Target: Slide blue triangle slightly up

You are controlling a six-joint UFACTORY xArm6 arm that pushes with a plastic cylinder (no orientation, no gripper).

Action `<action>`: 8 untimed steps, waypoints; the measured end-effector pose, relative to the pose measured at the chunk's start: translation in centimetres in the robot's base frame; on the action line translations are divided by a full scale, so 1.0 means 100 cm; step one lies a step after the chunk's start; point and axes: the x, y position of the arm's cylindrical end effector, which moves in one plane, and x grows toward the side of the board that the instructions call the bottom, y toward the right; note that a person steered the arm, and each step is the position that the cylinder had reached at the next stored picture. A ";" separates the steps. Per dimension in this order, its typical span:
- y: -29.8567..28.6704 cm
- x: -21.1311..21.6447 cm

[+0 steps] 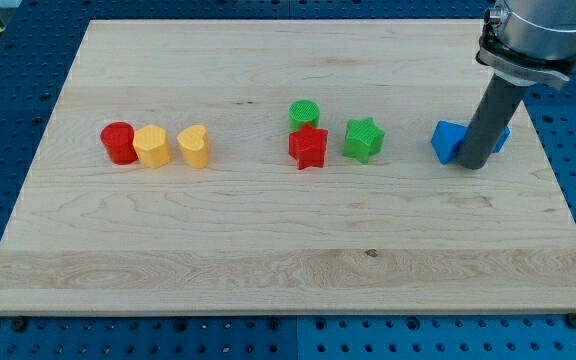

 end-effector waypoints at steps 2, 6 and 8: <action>-0.007 -0.032; -0.030 -0.101; -0.038 -0.086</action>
